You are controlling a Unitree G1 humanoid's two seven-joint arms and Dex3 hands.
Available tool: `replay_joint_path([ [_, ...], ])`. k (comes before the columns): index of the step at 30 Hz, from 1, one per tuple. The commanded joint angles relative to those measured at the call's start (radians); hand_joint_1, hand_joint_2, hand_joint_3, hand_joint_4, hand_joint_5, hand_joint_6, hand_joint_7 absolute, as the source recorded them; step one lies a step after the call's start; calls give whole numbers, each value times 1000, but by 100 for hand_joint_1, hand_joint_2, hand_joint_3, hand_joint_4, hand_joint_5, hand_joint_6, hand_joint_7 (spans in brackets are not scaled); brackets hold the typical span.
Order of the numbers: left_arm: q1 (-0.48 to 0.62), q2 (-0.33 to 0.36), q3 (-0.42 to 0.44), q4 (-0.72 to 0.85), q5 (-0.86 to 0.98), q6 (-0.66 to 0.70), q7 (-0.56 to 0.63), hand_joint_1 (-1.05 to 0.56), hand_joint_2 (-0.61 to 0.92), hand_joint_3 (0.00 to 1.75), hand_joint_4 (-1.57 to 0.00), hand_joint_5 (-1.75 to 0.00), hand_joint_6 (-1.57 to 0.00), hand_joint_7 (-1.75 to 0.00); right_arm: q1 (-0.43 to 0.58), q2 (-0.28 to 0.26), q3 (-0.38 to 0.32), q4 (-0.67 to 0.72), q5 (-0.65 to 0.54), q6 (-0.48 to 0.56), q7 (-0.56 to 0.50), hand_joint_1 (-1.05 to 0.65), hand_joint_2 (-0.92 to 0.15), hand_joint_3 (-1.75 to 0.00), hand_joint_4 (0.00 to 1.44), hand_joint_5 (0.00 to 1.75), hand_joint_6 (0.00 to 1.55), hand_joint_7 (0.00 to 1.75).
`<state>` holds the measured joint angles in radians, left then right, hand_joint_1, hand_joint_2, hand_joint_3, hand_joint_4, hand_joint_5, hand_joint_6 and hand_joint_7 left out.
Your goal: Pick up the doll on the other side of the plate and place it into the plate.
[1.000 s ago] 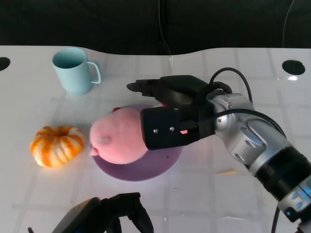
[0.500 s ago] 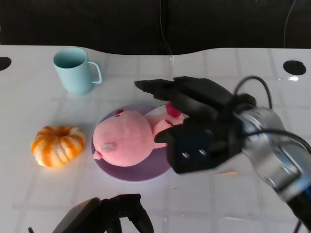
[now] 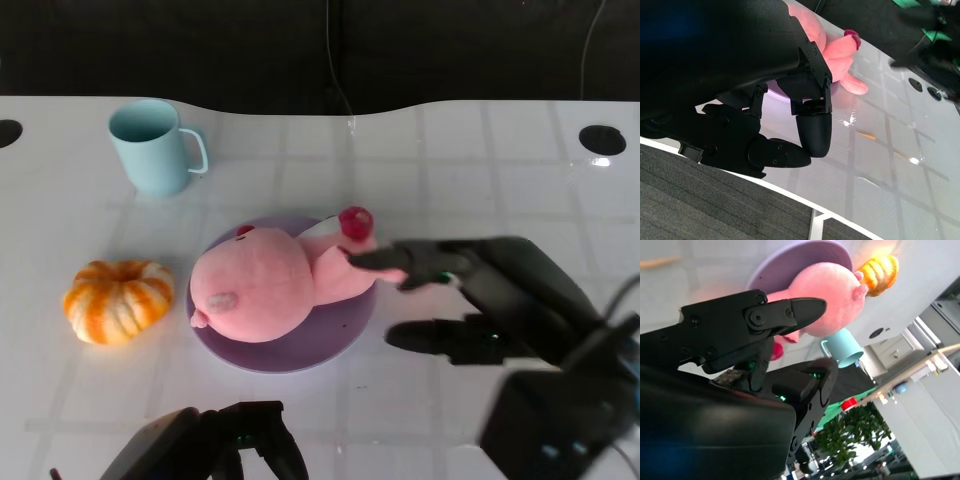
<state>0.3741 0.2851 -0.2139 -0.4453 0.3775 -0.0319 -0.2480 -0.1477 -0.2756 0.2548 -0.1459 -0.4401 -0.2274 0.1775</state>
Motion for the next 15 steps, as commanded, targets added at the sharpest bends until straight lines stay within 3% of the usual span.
replay_joint_path([
  [1, 2, 16, 11, 8, -5, -13, 5, -29, 90, 27, -68, -159, -71, -115, 76, -38, -59, -35, 55, -48, -12, -24, -92, -7, 91, 123, 89, 27],
  [3, 1, 17, 11, 12, -2, -16, 7, -29, 90, 27, -68, -159, -71, -115, 114, -53, -79, -49, 68, -62, -6, -22, -92, -5, 92, 134, 94, 28],
  [8, -1, 16, 11, 19, 1, -24, 8, -29, 90, 27, -68, -160, -71, -114, 206, -85, -117, -81, 89, -87, 5, -20, -92, -3, 84, 139, 101, 28],
  [15, -3, 16, 12, 31, 3, -32, 10, -30, 91, 26, -68, -160, -71, -114, 322, -106, -160, -118, 95, -120, 1, -16, -92, -5, 80, 128, 106, 26],
])
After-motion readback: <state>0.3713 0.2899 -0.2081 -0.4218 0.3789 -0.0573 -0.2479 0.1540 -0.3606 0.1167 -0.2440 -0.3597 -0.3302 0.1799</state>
